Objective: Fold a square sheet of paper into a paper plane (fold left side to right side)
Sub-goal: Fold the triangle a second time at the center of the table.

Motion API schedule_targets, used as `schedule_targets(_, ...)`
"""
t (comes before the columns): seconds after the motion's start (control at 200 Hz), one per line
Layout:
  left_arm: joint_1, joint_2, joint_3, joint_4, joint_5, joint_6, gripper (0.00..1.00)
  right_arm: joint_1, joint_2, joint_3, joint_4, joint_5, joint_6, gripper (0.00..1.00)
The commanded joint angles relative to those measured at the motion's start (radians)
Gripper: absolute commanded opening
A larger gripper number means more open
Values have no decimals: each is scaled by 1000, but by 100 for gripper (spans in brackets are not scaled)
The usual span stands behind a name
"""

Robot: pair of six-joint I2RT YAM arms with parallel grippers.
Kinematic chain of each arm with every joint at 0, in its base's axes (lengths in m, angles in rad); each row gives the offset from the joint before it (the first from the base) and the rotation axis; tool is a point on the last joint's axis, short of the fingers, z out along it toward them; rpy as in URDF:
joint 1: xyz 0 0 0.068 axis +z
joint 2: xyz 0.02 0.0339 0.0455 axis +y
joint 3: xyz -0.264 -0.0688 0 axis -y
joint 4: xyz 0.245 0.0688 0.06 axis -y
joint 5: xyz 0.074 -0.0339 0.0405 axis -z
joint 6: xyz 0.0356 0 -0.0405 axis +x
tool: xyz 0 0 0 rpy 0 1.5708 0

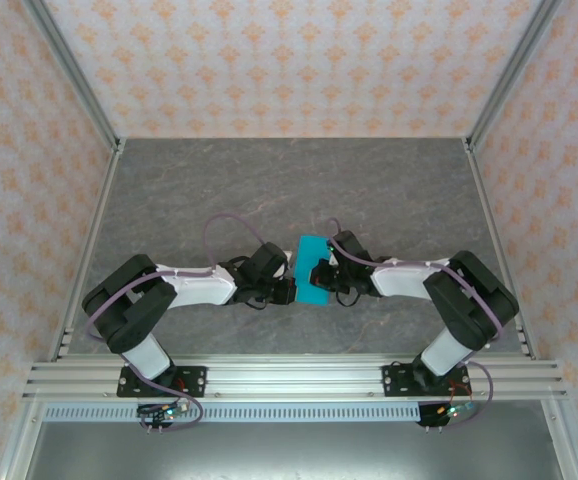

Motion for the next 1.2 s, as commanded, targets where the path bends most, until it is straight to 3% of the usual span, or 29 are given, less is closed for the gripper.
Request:
schedule_targets(0.0,6,53,-33,-151,-73,8,0,-30,-12,-26,-91,110,-42,0)
schedule_targets(0.66,6,49,-35,-149,-73,7,0,-181,-48,-72,-100,79,-103,0)
schedule_targets(0.956,5,45,-9,-147,-63,1,0,-179,-237,-19,-242,39,-102,0)
schedule_targets(1.191,5,37,5,-157,-61,3,0,-104,-160,-38,-15,-82,56,0)
